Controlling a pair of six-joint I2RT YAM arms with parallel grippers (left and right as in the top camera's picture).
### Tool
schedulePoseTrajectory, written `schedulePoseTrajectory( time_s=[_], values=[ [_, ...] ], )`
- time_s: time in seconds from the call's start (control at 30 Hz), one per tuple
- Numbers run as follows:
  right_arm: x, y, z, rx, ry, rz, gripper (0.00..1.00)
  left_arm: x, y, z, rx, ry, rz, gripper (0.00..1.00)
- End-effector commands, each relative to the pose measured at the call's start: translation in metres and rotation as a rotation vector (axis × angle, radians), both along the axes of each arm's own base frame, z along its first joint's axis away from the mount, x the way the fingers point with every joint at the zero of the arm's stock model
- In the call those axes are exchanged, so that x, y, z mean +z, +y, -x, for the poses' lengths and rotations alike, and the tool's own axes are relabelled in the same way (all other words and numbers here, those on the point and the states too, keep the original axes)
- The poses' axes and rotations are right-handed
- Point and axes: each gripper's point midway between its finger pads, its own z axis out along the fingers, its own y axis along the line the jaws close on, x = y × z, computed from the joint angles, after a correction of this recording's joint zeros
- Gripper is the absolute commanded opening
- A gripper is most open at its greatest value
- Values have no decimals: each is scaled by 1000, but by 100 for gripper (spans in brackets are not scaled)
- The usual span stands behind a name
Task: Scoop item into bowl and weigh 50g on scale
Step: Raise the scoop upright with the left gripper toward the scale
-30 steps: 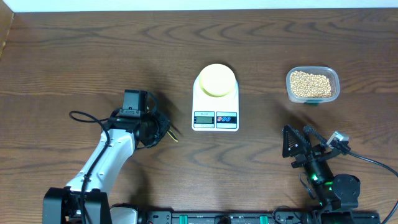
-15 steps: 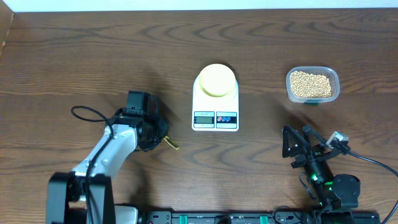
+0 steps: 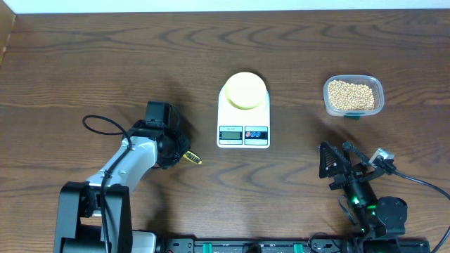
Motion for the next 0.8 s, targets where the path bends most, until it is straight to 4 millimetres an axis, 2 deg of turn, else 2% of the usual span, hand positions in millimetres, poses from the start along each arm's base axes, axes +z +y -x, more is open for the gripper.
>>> schedulePoseTrajectory(
  time_s=[0.0, 0.07, 0.3, 0.47, 0.53, 0.63, 0.67, 0.7, 0.77],
  values=[
    [0, 1, 1, 8, -1, -5, 99, -9, 11, 0, 0, 10, -69, 24],
    [0, 1, 1, 8, -1, -5, 99, -9, 11, 0, 0, 11, -69, 8],
    [0, 1, 1, 9, -1, -5, 99, -6, 9, 0, -2, 5, -55, 7],
    [4, 9, 3, 57, -17, -8, 99, 14, -9, -7, -60, -65, 41, 7],
    [9, 15, 6, 97, -41, -8, 99, 28, -18, -12, -109, -123, 82, 7],
    [21, 22, 10, 141, -102, 30, 99, 80, -41, -23, -205, -311, 203, 7],
    [24, 23, 11, 146, -111, 39, 99, 88, -44, -25, -216, -341, 219, 8],
    [30, 25, 13, 160, -131, 55, 99, 114, -51, -27, -244, -426, 263, 7],
    [39, 27, 15, 174, -138, 59, 99, 143, -58, -26, -276, -523, 304, 7]
  ],
)
